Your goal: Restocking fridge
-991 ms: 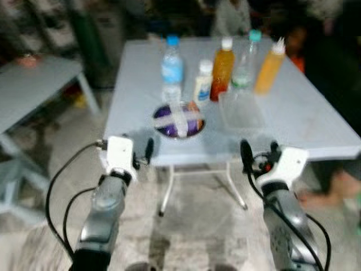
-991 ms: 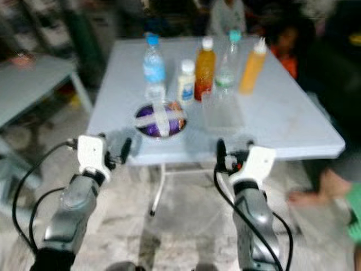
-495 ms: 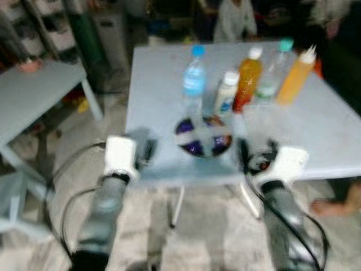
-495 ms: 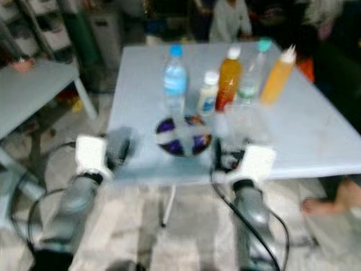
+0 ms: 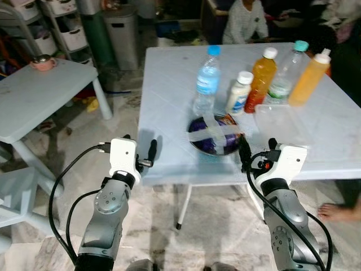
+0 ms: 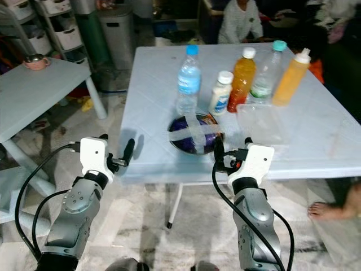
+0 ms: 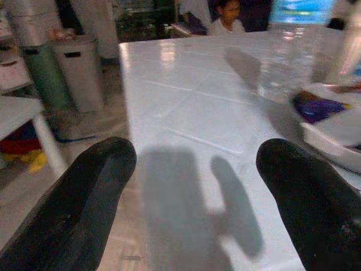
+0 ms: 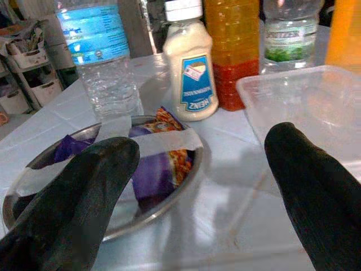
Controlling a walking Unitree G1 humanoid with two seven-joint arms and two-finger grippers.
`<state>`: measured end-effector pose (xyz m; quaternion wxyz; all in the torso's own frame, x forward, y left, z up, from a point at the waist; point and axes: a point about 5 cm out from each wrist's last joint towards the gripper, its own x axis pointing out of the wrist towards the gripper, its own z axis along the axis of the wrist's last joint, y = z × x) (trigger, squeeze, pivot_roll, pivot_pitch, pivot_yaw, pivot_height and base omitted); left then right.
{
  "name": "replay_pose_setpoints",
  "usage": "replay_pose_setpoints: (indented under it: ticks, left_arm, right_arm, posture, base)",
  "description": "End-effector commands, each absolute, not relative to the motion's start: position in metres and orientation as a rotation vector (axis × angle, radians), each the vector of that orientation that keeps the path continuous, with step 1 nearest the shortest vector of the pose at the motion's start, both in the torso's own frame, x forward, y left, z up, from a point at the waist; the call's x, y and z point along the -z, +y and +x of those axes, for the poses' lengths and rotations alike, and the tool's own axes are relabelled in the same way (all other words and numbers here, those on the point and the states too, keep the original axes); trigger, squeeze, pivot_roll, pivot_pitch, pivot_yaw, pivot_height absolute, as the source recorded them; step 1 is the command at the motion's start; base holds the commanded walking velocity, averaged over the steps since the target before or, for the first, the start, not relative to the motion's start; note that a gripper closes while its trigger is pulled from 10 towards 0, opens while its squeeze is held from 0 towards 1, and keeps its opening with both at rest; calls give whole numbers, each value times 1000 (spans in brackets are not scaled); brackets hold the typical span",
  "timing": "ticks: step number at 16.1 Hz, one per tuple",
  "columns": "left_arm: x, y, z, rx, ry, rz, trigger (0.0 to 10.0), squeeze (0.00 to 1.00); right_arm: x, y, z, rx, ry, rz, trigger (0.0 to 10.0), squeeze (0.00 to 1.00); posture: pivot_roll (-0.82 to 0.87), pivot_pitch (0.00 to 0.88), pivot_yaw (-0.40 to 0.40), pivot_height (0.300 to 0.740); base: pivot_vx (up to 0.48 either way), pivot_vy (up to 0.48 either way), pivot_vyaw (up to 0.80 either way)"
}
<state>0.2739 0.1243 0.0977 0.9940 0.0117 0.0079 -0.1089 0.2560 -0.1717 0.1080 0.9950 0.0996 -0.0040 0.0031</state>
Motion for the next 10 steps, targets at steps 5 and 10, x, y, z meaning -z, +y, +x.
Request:
replay_pose_setpoints:
  ticks: [5,10]
  left_arm:
    - [-103,125,273,228,-3,44,10000,0]
    - [-104,120,273,248,-9,57,10000,0]
  right_arm:
    - [-95,-172,255,23,76,336,10000,0]
    - [-99,-156,266,-59,100,463,10000,0]
  posture:
    - [-11,58,11,740]
    - [-6,63,12,740]
  base:
    - [0,0,0]
    - [0,0,0]
